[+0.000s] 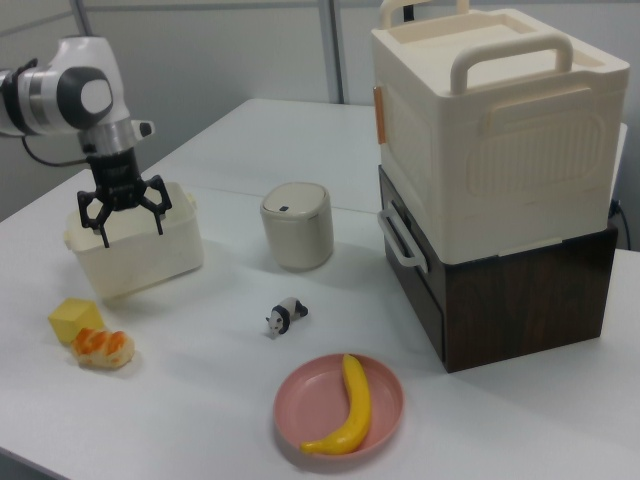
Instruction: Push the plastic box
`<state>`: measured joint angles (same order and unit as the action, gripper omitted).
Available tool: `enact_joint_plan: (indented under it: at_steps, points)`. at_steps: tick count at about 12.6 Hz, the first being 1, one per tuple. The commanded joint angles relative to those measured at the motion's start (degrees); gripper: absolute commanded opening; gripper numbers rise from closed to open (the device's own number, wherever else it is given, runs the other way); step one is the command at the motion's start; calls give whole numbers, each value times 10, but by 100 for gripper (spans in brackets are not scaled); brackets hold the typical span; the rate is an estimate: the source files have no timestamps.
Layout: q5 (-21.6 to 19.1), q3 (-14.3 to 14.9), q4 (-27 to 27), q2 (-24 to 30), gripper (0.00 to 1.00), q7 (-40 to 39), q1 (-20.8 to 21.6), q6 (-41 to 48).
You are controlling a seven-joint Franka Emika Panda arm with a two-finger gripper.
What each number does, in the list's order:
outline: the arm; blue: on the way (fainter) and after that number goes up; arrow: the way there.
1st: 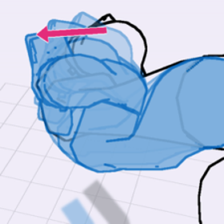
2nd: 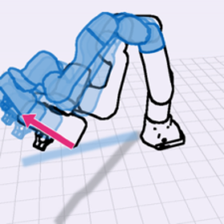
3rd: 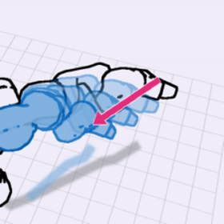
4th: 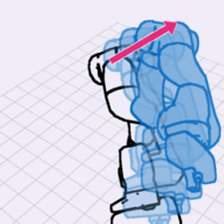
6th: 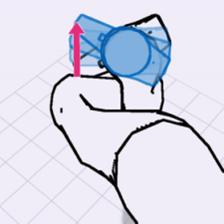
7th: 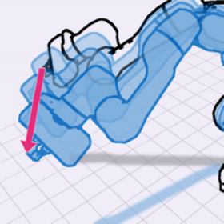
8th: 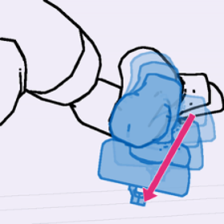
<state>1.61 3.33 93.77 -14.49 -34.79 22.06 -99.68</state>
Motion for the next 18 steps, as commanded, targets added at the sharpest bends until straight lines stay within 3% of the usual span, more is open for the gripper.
enact_joint_plan:
  at_steps: [1, 3, 9, 12, 14, 16, 18]
  points:
    - [6, 17, 0, -37, 100, -12, 40, -62]
    - [8, 26, -8, -66, 100, 6, 62, -105]
    - [6, 28, -76, -115, 100, 14, 63, -136]
    - [16, 28, -71, -107, 100, 12, 56, -152]
    - [7, 19, -37, -53, 100, 42, 20, -103]
    - [1, 10, -39, -21, 100, 160, -23, -39]
    - [1, -27, -41, 2, 100, 228, -92, -7]
